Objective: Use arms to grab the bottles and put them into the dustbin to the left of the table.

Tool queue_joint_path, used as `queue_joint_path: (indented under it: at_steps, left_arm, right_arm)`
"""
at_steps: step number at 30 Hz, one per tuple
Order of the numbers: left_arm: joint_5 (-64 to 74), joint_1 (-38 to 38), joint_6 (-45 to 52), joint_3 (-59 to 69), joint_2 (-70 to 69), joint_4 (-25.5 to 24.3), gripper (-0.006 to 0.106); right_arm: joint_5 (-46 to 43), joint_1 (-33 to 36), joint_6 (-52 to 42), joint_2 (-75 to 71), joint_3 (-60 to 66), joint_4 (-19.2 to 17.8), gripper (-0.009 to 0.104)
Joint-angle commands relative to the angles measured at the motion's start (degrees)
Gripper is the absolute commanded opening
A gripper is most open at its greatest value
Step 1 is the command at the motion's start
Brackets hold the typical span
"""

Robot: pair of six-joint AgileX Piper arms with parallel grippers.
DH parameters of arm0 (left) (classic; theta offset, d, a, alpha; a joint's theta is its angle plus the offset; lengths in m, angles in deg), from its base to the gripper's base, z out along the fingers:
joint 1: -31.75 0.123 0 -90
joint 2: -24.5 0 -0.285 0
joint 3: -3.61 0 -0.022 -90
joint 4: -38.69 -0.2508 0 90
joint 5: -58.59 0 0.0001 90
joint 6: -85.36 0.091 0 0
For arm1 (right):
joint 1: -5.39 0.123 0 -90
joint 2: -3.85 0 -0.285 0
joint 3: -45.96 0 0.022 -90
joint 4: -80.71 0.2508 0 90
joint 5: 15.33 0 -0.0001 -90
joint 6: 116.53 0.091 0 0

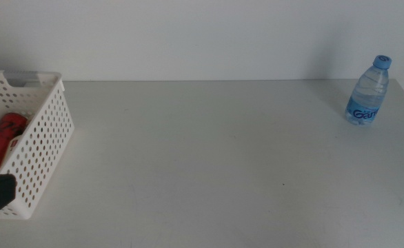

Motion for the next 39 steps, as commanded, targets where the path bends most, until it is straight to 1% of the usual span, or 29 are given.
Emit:
queue_joint_path:
  at_steps: [1,7,10,14,17,21,27,32,36,39]
  left_arm:
    - [-4.0,-0.4,-0.2,-1.3,1.0,1.9,0.089]
    - [-4.0,-0.4,-0.2,-1.3,1.0,1.9,0.089]
    - [-4.0,-0.4,-0.2,-1.3,1.0,1.9,0.089]
    - [-4.0,-0.4,-0.2,-1.3,1.0,1.9,0.089]
    - [-4.0,-0.4,-0.2,-1.3,1.0,1.9,0.089]
    - [-4.0,-0.4,-0.2,-1.3,1.0,1.9,0.089]
    - [-4.0,-0.4,-0.2,-1.3,1.0,1.9,0.089]
    - [-4.0,-0.4,-0.2,-1.3,1.0,1.9,0.089]
    - [-4.0,-0.4,-0.2,-1.3,1.0,1.9,0.089]
    - [-4.0,-0.4,-0.2,-1.3,1.0,1.9,0.089]
  right_arm:
    - [-17.3,-0.3,-0.3,5.8,-2.2,-0.5,0.075]
    - [-39.4,-0.3,0.8,23.2,-2.2,-0.4,0.075]
    - [-48.1,-0.3,1.8,30.9,-2.2,-0.4,0.075]
    - [-56.7,-0.3,2.7,40.8,-2.4,-0.3,0.075]
    - [-56.3,-0.3,2.7,46.5,-4.6,0.4,0.075]
    - [-56.5,-0.3,3.6,52.7,-9.2,2.9,0.075]
    - [-55.6,-0.3,7.4,57.5,-19.3,3.1,0.075]
    - [-50.8,-0.3,6.8,61.2,-28.6,3.7,0.075]
    - [-46.0,-0.3,6.8,64.5,-36.0,7.0,0.075]
    - [-41.6,-0.3,6.8,67.2,-41.4,7.7,0.075]
